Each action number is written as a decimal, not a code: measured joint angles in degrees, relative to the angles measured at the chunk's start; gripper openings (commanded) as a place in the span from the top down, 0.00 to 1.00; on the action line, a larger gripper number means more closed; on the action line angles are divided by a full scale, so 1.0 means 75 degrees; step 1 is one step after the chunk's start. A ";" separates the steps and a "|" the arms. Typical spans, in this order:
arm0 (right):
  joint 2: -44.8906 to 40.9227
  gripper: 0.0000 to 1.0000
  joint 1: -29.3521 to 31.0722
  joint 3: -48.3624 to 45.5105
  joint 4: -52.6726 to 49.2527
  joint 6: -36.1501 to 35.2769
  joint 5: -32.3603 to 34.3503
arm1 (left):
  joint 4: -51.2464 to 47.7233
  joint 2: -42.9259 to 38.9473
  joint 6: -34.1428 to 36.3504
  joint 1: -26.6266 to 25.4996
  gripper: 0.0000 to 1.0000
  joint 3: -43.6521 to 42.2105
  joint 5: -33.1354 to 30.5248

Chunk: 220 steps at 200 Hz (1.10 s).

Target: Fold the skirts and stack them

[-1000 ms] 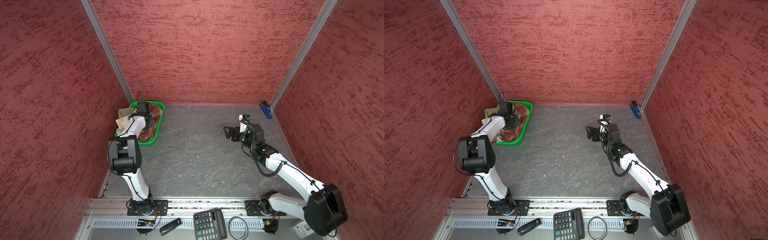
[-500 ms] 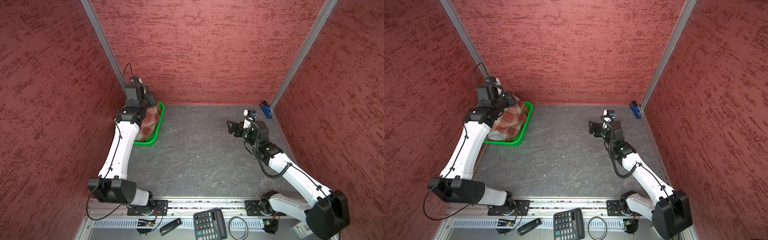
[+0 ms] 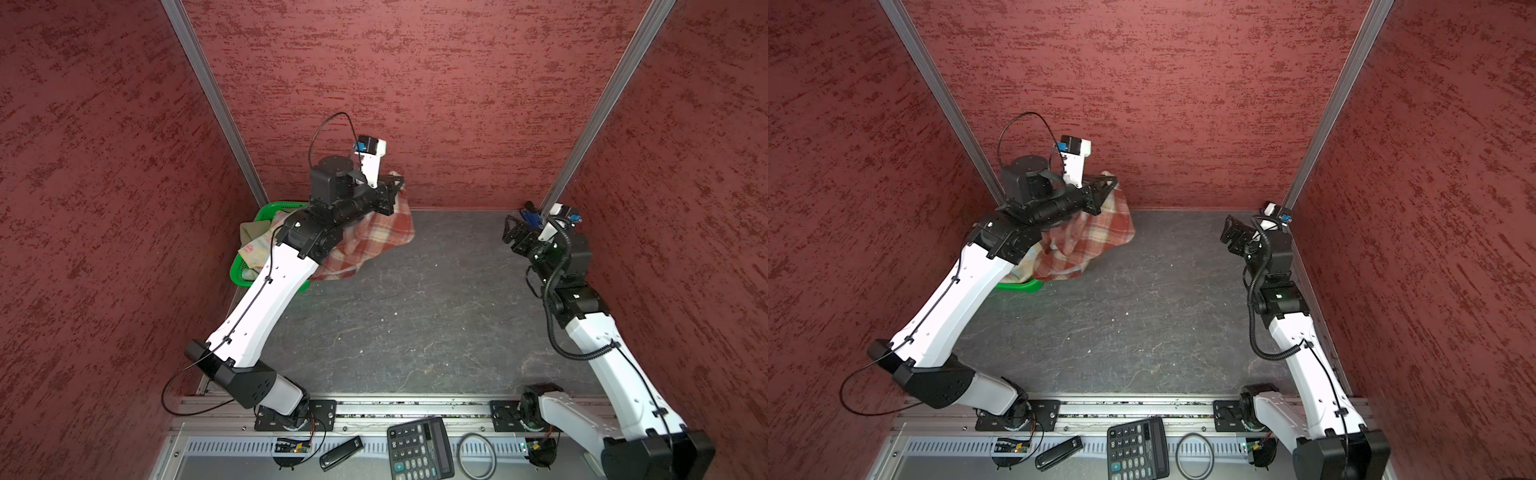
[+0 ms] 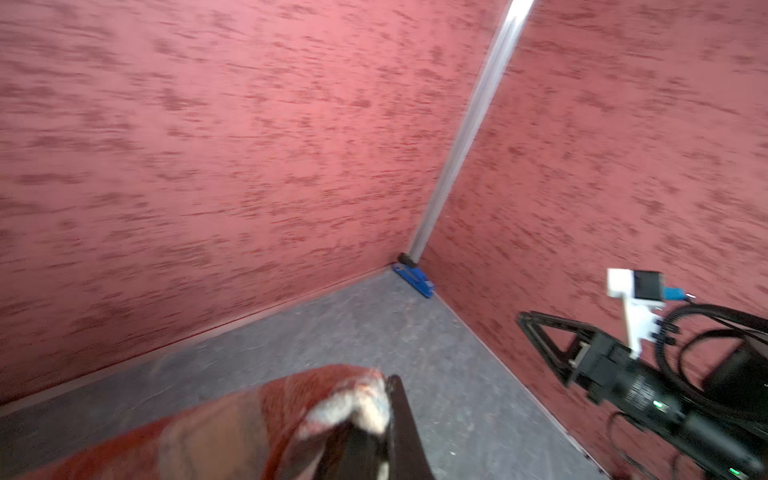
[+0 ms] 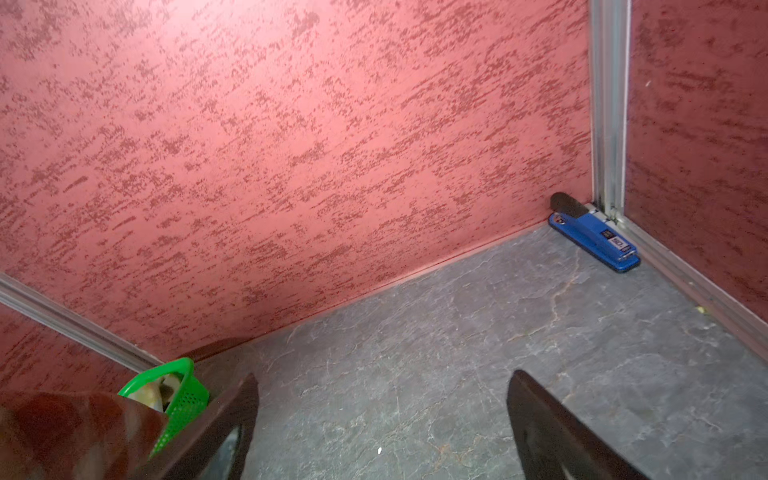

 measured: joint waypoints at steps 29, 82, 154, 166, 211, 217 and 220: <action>-0.0280 0.06 -0.0254 -0.0012 -0.0204 0.0131 0.0099 | 0.0408 0.1078 -0.0271 -0.0338 0.95 0.0431 0.0592; -0.0627 0.07 -0.0536 -0.0187 -0.0632 0.0125 0.0140 | 0.0041 0.3579 -0.0845 -0.0245 0.00 0.1489 0.1032; 0.0192 0.16 -0.0539 -0.0522 -0.0970 -0.0309 -0.1005 | -0.0487 0.3083 -0.1081 0.0839 0.00 -0.0408 0.0460; 0.0458 0.16 -0.0455 -0.0775 -0.0970 -0.0303 -0.1230 | -0.0446 0.3057 -0.1110 0.0793 0.01 -0.0976 0.0420; 0.1833 0.20 0.0347 -0.1134 -0.0979 -0.0376 -0.1463 | -0.0166 0.3060 -0.1469 0.0705 0.02 -0.2588 0.0423; 0.2022 0.20 0.0458 -0.1134 -0.0976 -0.0423 -0.1445 | -0.0117 0.3060 -0.1524 0.0708 0.03 -0.2699 0.0425; 0.2107 0.20 0.0507 -0.1134 -0.0970 -0.0437 -0.1445 | -0.0102 0.3060 -0.1542 0.0708 0.03 -0.2734 0.0425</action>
